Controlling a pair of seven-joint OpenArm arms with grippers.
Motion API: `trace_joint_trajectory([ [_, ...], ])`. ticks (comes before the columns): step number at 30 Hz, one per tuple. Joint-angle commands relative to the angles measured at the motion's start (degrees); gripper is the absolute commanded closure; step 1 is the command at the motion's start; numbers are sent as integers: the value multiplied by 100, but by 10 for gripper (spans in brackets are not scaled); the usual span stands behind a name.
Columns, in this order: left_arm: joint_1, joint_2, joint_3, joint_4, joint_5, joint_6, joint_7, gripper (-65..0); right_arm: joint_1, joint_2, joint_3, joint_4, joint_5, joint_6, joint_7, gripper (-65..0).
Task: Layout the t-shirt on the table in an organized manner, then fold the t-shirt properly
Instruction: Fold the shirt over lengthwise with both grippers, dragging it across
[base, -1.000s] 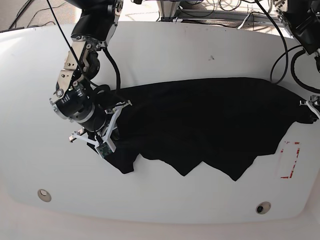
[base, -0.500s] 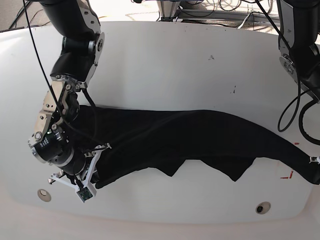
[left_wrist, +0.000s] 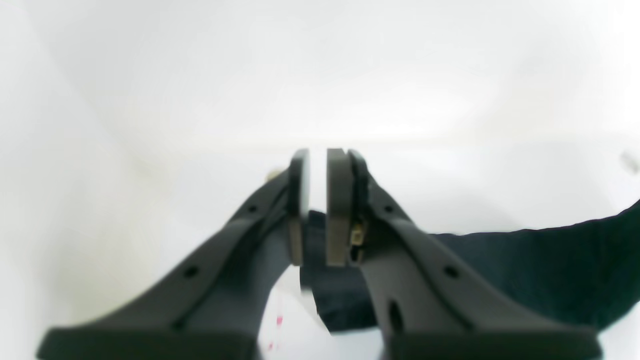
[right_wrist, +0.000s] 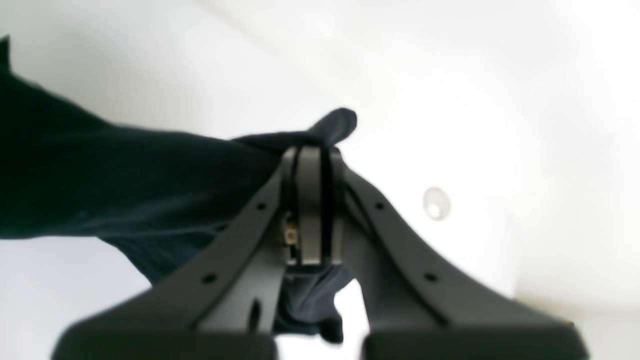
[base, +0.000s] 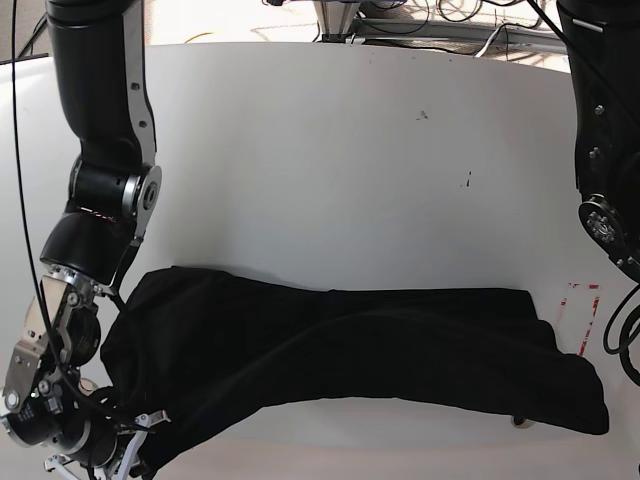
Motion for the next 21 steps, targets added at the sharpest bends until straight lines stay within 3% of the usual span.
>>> trace_joint_trajectory([
  [1, -224, -40, -11, 61, -149, -21, -75, -93, 860, 301, -213, -314, 50, -1, 289, 0],
  [10, -646, -313, -275, 298, -290, -21, 83, -92, 1247, 547, -415, -296, 59, -1, 104, 0],
  [16, -374, -436, -178, 342, -298, -39, 171, -94, 605, 600, -406, 143, 59, -1, 104, 0],
  [21, 145, -444, -416, 342, -351, -56, 377, -94, 113, 362, -397, 425, 50, -1, 104, 0],
])
